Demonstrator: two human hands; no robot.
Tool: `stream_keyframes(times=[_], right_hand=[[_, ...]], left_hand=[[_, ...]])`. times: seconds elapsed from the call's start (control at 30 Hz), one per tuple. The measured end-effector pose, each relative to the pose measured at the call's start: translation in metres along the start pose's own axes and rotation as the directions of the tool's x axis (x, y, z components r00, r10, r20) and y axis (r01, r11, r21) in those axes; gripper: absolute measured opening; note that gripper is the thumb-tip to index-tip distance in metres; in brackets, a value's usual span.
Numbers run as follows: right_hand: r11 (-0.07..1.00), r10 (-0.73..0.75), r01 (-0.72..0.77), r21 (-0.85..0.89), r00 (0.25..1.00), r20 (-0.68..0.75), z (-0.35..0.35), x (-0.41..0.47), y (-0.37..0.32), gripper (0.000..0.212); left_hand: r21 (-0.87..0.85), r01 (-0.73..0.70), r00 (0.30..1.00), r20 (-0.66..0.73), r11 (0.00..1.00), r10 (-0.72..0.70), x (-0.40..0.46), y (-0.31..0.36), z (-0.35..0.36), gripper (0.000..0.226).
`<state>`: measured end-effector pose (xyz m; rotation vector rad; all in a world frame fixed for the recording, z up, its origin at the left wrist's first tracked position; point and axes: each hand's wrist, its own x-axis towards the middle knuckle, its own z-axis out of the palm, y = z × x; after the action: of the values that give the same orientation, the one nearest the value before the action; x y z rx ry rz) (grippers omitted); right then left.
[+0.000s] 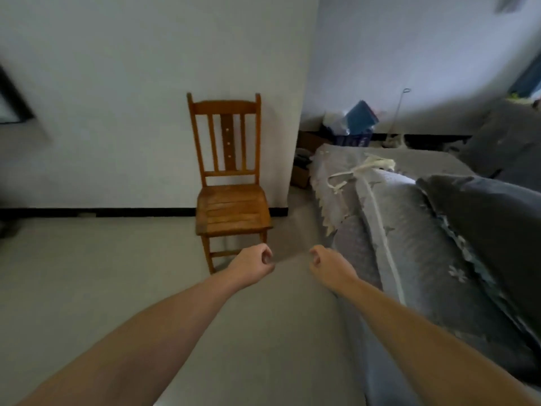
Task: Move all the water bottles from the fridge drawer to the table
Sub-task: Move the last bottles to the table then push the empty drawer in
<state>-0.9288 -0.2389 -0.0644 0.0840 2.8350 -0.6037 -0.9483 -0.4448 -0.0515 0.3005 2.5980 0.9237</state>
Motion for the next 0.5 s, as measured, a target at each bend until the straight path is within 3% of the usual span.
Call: stream_keyframes(times=[0.27,0.5], right_hand=[[0.938,-0.341,0.347,0.003,0.919,0.197,0.053,0.073,-0.138,0.033],[0.858,-0.499,0.513,0.012,0.831,0.246,0.099,0.144,-0.278,0.035]], left_hand=[[-0.157,0.349,0.901,-0.215,0.924,-0.377,-0.034,-0.112,-0.072,0.032],[-0.230,0.453,0.803,-0.315,0.861,-0.506,-0.031,-0.218,-0.147,0.032]])
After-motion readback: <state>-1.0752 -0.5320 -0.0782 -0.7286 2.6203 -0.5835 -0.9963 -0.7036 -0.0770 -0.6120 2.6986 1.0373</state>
